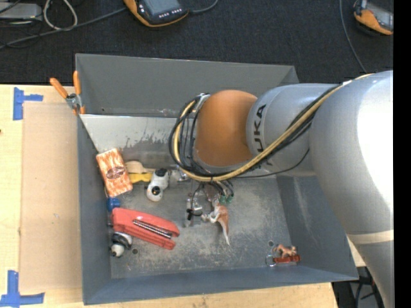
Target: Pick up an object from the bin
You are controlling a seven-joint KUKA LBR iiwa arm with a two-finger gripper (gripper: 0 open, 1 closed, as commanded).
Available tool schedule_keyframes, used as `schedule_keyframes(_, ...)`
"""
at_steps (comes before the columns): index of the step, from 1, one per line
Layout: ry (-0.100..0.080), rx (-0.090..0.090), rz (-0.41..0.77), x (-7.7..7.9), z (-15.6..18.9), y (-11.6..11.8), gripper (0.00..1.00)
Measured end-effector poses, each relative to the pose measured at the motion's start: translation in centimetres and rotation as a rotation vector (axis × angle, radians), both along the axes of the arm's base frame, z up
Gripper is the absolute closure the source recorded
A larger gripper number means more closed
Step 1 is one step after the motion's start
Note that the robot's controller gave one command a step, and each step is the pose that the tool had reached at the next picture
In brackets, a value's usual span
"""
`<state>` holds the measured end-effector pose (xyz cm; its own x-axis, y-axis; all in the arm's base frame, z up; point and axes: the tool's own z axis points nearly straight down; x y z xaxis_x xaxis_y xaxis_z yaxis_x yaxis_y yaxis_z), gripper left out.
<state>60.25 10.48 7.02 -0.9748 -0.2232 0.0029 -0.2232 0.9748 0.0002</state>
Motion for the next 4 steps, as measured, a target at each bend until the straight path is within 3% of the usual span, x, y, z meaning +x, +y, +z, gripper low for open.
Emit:
schedule_keyframes(1,-0.001,0.0,-0.073,0.4,2.0,6.3,0.0)
schedule_keyframes(2,-0.002,0.001,-0.108,0.6,1.8,8.5,0.0)
schedule_keyframes(3,0.003,-0.002,-0.232,-4.4,6.0,9.0,0.0)
schedule_keyframes(4,-0.006,0.002,-0.229,-5.1,4.5,11.3,0.0)
